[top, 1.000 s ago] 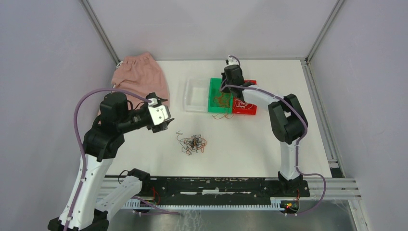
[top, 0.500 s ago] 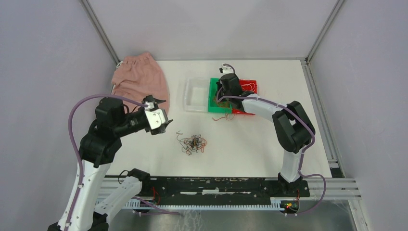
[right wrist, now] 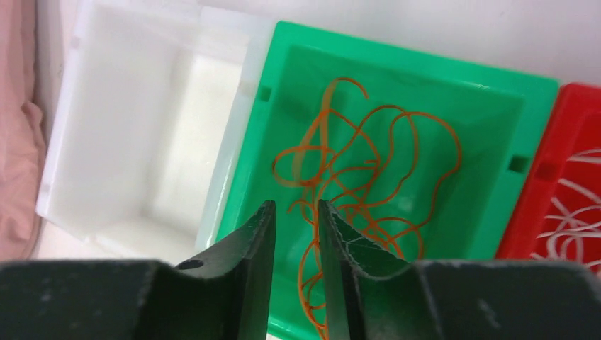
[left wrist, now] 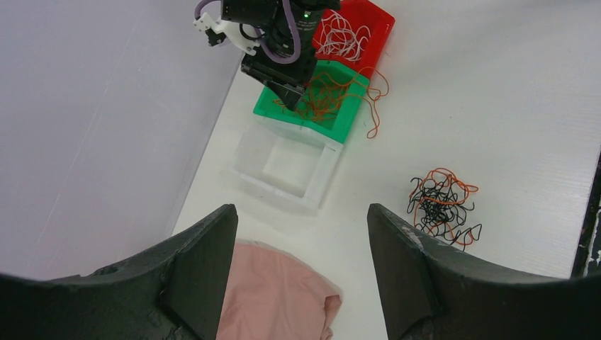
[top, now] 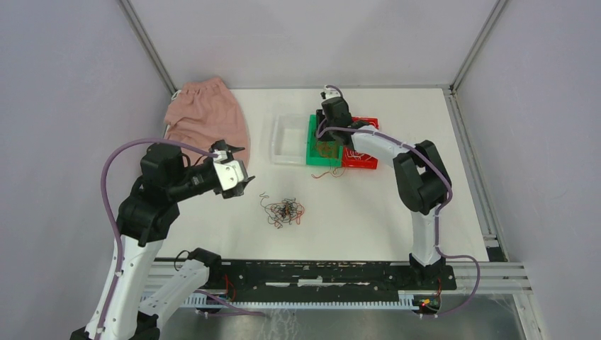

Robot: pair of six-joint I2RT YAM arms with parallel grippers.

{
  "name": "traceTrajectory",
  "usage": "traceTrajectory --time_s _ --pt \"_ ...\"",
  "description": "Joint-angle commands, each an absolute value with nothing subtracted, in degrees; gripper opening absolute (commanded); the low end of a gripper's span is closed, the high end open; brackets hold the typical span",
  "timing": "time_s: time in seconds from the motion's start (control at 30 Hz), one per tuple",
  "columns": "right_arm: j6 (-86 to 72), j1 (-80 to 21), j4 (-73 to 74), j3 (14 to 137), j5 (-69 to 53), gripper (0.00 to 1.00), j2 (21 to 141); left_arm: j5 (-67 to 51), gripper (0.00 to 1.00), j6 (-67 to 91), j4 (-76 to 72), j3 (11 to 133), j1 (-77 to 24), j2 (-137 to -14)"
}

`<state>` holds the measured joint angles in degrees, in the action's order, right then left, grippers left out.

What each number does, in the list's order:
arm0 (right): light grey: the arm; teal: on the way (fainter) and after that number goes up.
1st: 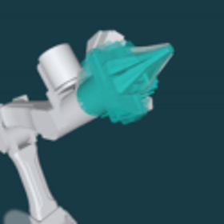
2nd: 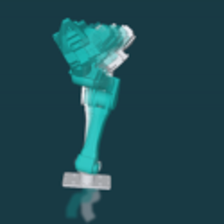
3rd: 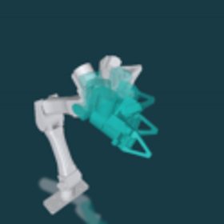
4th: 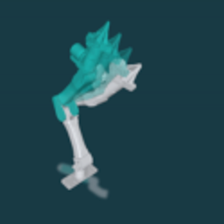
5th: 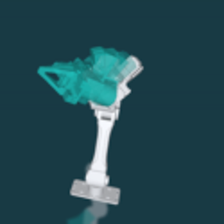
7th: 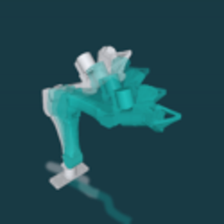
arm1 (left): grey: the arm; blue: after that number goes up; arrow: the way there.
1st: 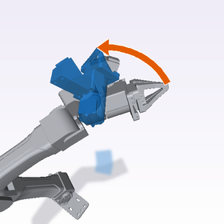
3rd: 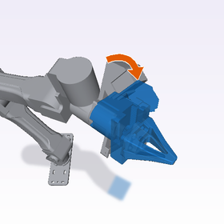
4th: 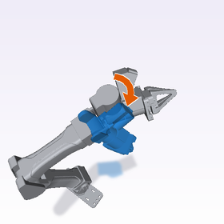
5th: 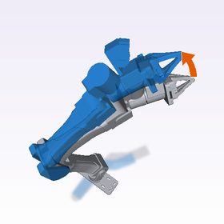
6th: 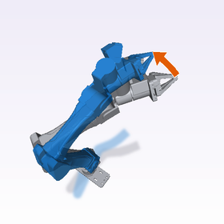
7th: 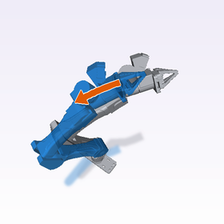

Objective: Untangle the cables
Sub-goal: Place the cable in the bin.

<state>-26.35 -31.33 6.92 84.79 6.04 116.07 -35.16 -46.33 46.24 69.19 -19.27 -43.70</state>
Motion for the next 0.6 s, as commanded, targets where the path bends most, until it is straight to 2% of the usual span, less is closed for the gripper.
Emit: traceTrajectory --time_s 0.0,0.23,0.43,0.57 --pt "-23.61 -30.33 10.60 90.28 7.02 0.37 114.95 -36.22 0.75 -46.62 44.91 69.26 -19.43 -43.22" --pt "-21.16 -30.53 13.36 88.73 6.49 0.47 106.23 -36.51 0.75 -45.53 44.92 70.97 -19.46 -44.15" --pt "-23.78 -30.95 14.54 78.21 8.03 0.58 95.49 -35.30 0.75 -44.81 45.03 70.10 -19.48 -43.44" --pt "-25.43 -32.92 14.50 68.32 10.65 0.61 87.95 -35.41 0.76 -44.65 45.35 70.14 -19.36 -43.79"
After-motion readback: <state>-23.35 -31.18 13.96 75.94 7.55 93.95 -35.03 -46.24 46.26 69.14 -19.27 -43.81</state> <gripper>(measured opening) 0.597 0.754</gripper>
